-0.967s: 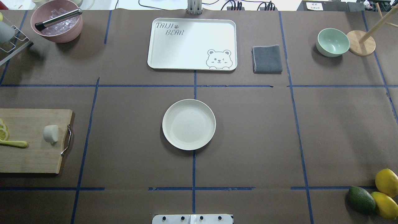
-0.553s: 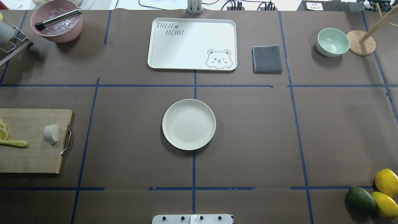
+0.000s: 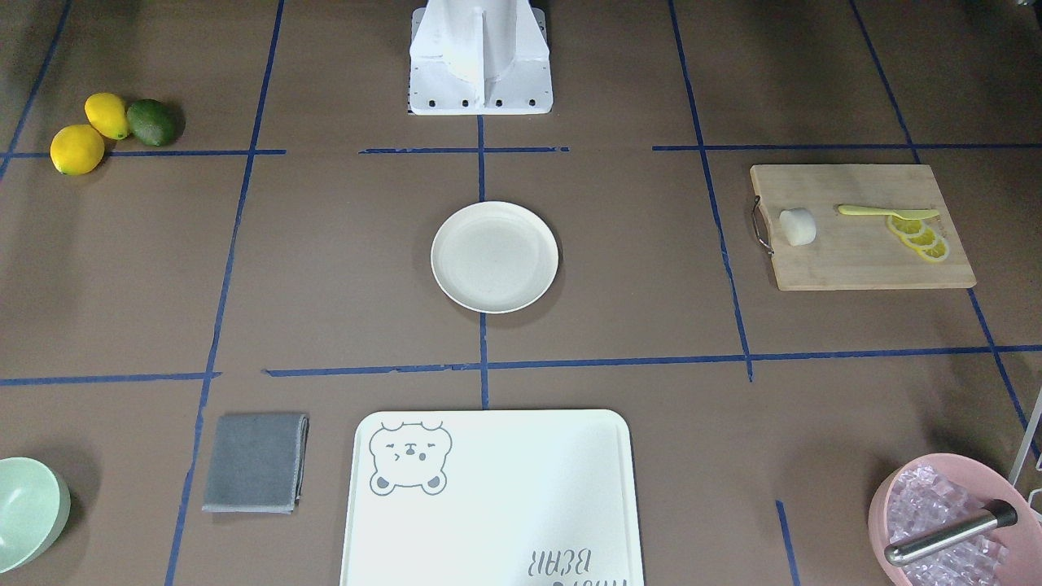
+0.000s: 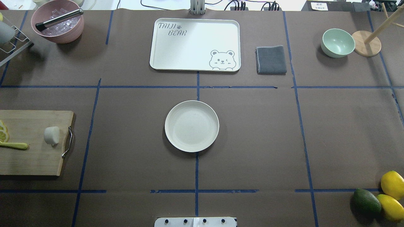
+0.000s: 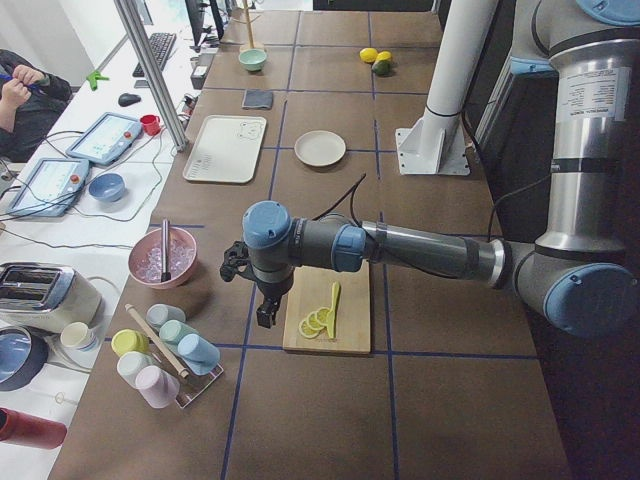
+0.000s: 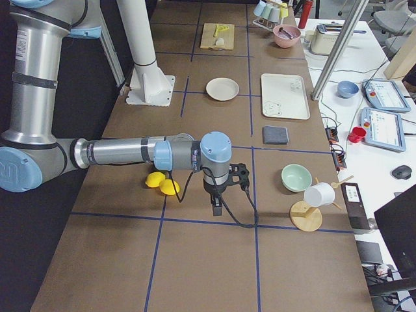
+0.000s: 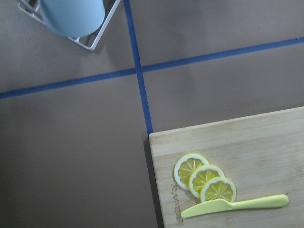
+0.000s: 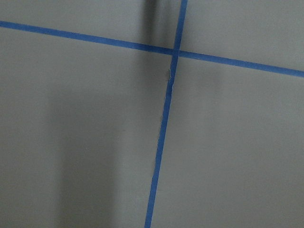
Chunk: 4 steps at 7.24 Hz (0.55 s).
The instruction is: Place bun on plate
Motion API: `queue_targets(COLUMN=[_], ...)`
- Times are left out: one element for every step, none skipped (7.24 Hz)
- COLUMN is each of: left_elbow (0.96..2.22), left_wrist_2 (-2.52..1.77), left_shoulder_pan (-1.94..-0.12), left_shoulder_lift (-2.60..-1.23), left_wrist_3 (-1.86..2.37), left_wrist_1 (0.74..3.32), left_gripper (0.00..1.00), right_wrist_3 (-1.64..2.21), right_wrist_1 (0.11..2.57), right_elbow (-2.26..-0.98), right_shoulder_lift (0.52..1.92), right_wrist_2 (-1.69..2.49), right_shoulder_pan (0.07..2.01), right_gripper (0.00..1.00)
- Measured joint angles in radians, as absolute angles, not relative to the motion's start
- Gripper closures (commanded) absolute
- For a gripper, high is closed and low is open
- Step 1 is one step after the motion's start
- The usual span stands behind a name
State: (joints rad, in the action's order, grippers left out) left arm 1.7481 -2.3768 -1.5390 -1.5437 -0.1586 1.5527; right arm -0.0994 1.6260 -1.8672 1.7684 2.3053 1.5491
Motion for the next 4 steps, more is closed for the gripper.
queue_targets(left_elbow=[1.749, 1.762, 1.777, 1.789], left_wrist_2=[-2.386, -2.401, -2.407, -2.397], left_shoulder_pan=[-1.529, -1.49, -1.42, -1.339], left_shoulder_lift=[-1.55, -1.547, -1.534, -1.519], left_wrist_3=[-0.13, -0.059, 0.046, 0.192], left_wrist_1=[1.578, 1.622, 1.696, 1.777], left_gripper=[0.0, 0.0, 0.0, 0.0], right_wrist_3=[-0.1, -0.101, -0.1, -0.1], right_wrist_1=[1.626, 1.625, 1.625, 1.625], right_elbow=[-1.86, -1.854, -1.852, -1.851], right_shoulder_lift=[1.769, 1.769, 1.769, 1.77], right_wrist_2=[2.306, 2.307, 2.307, 2.307], right_shoulder_pan=[1.549, 1.549, 1.549, 1.549], right_gripper=[0.0, 0.0, 0.0, 0.0])
